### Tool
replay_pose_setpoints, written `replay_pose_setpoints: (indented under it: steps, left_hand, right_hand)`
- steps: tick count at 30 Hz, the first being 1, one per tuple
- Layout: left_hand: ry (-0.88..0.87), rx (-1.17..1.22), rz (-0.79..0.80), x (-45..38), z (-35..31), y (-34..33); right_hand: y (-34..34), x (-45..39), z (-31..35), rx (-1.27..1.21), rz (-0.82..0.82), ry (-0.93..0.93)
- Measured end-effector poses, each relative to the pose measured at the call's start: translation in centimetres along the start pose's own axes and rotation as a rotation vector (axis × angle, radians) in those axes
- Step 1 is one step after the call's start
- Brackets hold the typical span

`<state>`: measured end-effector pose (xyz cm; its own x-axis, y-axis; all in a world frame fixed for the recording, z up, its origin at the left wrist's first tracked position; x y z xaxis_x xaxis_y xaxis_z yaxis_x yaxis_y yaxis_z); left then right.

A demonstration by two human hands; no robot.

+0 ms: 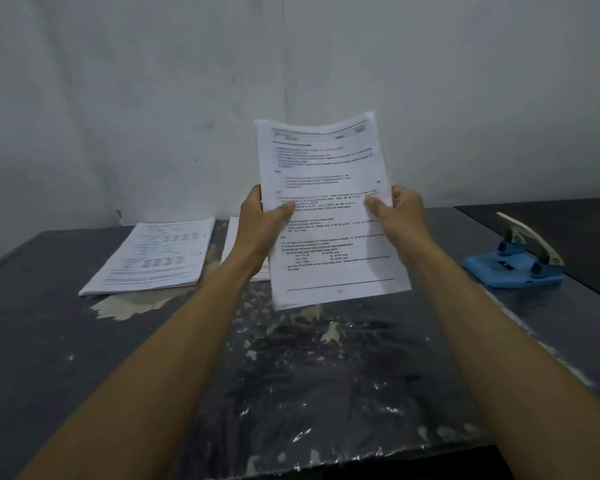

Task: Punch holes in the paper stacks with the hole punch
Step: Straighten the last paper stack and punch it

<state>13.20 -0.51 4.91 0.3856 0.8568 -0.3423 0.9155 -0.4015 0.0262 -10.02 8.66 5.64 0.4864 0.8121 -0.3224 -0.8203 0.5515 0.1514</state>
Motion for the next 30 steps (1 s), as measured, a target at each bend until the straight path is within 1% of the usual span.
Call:
replay_pose_setpoints:
  steps: [4, 7, 10, 13, 16, 19, 24, 27, 30]
  left_hand:
    - [0.013, -0.028, -0.005, -2.4, 2.6, -3.5]
    - [0.015, -0.054, -0.039, -4.2, 4.3, -6.1]
    - [0.067, -0.030, -0.025, -6.2, 6.1, -8.3]
    - [0.097, -0.006, 0.026, -8.7, 7.0, -10.0]
    - [0.096, -0.023, 0.068, -11.6, 6.9, -11.2]
    - [0.172, -0.044, 0.076, -14.0, 7.7, -11.8]
    - [0.305, -0.182, 0.123, -15.0, 10.9, -12.4]
    - [0.334, -0.307, 0.146, -14.8, 12.1, -12.7]
    - [0.329, -0.487, 0.181, -14.7, 12.4, -13.1]
  right_hand:
    - [2.7, -2.3, -2.0, 0.026, -0.046, -0.068]
    - [4.3, -4.0, -3.8, 0.061, -0.036, -0.149]
    - [6.2, -5.5, -5.3, 0.125, -0.021, -0.205]
    - [7.8, -7.3, -6.4, 0.133, -0.037, -0.185]
    - [8.6, -9.3, -7.4, 0.068, -0.086, -0.155]
    - [8.6, -11.4, -8.3, 0.111, -0.092, -0.176]
    - [7.6, -12.8, -11.0, 0.214, -0.051, -0.236]
    - [6.7, -12.6, -12.7, 0.290, -0.012, -0.282]
    - [6.3, -12.3, -13.8, 0.396, -0.009, -0.306]
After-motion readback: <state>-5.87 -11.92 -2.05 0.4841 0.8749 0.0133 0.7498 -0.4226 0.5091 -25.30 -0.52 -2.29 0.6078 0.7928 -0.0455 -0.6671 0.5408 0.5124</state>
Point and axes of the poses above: each hand's wrist, its own x-axis away from the middle knuckle, its own y-axis out of the back of the hand, z = x × y, the point moved 6 cm from there along -x, towards the middle knuckle, and after that the axes turned 8 degrees about z, right-handed, at the moved point
